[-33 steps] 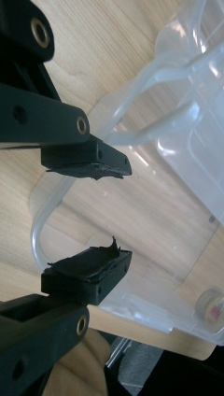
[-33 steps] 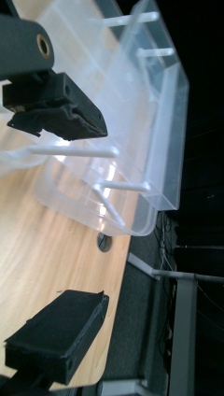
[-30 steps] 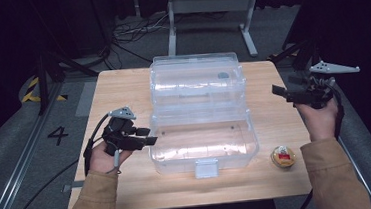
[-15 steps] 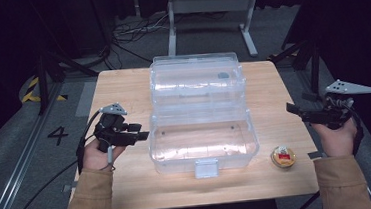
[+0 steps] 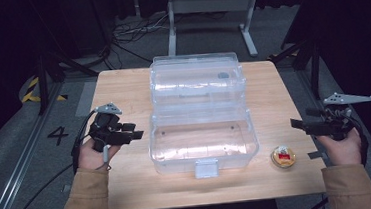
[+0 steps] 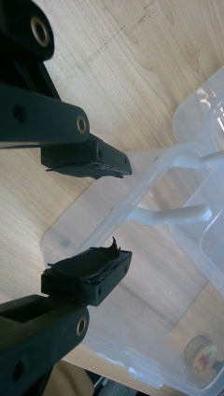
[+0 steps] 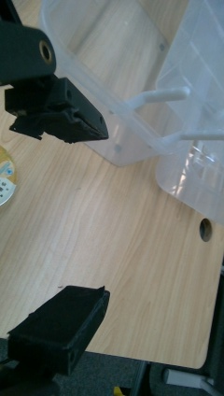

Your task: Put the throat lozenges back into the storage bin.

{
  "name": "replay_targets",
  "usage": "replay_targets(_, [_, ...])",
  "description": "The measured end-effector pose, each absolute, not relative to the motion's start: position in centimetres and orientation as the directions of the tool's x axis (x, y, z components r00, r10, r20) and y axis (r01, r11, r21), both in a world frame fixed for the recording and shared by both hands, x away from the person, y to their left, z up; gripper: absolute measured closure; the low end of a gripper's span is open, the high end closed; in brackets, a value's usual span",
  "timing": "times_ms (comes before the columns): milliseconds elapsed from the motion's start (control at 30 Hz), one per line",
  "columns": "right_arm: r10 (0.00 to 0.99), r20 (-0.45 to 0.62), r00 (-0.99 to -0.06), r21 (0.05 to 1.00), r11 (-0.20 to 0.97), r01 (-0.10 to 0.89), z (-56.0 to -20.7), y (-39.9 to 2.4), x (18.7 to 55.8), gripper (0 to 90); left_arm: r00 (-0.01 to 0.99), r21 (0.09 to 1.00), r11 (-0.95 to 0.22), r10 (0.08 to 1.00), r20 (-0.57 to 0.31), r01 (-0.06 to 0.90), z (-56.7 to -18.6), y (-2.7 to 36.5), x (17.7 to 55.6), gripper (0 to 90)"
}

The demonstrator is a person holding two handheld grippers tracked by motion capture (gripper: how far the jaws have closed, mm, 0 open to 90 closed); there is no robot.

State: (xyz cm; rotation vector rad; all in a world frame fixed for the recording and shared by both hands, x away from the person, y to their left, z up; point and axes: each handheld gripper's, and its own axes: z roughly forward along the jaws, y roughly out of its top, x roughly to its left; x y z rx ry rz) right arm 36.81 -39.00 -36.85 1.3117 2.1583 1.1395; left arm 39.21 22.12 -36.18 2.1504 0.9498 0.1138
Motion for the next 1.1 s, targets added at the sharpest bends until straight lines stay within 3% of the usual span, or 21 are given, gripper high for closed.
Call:
replay_targets(400, [0.848, 0.042, -0.528, 0.685, 0.36, 0.633, -38.9, -37.4, 37.5, 17.9, 0.708, 0.674, -0.424, 0.673, -0.213, 0.605, -36.4, 22.5, 39.4, 52.4])
replay_targets(1100, [0.798, 0.047, -0.601, 0.456, 0.518, 0.723, -42.6, -34.9, 38.8, 17.7, 0.705, 0.665, -0.427, 0.675, -0.216, 0.613, -36.7, 22.6, 39.5, 52.1])
